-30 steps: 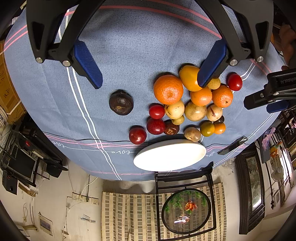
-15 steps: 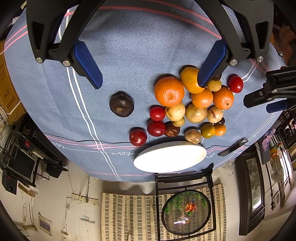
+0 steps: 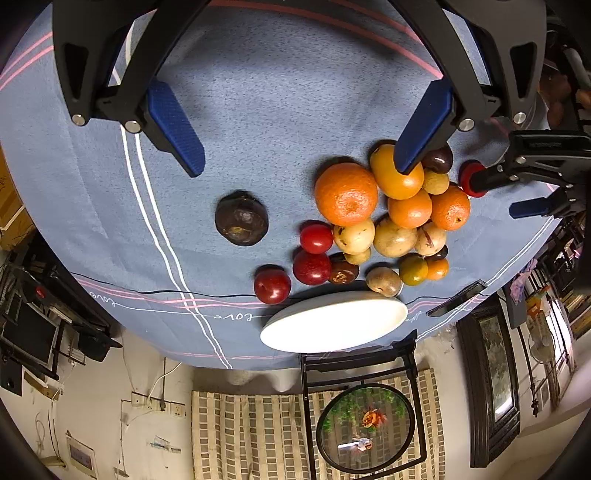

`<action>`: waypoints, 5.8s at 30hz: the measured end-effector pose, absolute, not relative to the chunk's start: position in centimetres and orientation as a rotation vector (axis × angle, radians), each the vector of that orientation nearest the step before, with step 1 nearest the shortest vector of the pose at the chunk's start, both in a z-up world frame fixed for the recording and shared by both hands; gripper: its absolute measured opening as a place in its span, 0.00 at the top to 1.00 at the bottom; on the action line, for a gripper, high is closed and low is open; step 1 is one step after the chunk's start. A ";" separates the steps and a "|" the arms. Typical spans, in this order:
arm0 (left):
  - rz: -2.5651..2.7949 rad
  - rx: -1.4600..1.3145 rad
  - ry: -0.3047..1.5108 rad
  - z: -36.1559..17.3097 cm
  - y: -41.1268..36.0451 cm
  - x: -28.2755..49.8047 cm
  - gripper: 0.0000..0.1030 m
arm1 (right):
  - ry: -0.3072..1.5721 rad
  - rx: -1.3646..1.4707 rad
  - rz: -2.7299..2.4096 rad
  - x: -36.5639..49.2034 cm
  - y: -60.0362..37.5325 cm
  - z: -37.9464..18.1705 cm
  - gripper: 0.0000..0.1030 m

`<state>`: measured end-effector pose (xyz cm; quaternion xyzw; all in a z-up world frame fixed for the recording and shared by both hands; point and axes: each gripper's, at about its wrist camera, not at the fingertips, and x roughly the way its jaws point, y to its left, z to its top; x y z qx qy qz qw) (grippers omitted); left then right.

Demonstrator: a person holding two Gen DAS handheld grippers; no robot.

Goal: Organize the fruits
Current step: 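Grasp the red tomato with the left tool while the right tool grasps the dark plum, then carry both fruits to the white plate and open both tools, then move both tools back over the fruit cluster, then grasp a tangerine with the left tool while the right tool grasps another tangerine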

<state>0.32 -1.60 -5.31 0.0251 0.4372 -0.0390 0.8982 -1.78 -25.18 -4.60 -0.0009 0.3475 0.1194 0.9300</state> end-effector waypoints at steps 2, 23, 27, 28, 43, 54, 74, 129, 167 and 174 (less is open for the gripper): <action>-0.091 0.064 0.918 -5.8 -1.7 0.3 0.02 | 0.707 -0.003 0.257 -1.7 -25.4 -4.6 0.01; -0.249 0.046 0.906 -5.2 -3.1 -0.5 0.71 | 0.773 -0.035 0.228 0.0 -27.6 -4.7 0.01; -0.250 0.038 0.891 -4.8 -2.7 -0.4 0.71 | 0.830 -0.083 0.180 2.0 -28.8 -4.9 0.01; -0.251 0.036 0.891 -4.8 -2.6 -0.3 0.71 | 0.843 -0.094 0.174 2.4 -28.8 -5.1 0.01; -0.265 0.004 0.881 -4.6 -1.5 0.9 0.71 | 0.947 -0.102 0.217 7.9 -27.2 -6.5 0.56; -0.270 0.007 0.882 -5.0 -1.9 0.8 0.71 | 0.878 -0.052 0.258 5.6 -27.9 -5.2 0.56; -0.223 0.034 0.744 3.3 -2.1 12.5 0.71 | 0.721 -0.126 0.396 12.1 -22.2 3.1 0.56; -0.134 -0.032 0.856 -2.0 0.0 3.3 0.09 | 0.826 -0.012 0.288 1.7 -26.9 -4.1 0.34; -0.263 0.019 0.946 -6.3 -3.8 4.2 0.57 | 0.865 -0.052 0.351 0.7 -25.0 -5.7 0.34; -0.264 -0.007 0.941 -5.8 -3.1 3.4 0.58 | 0.869 -0.071 0.334 0.9 -24.8 -5.7 0.34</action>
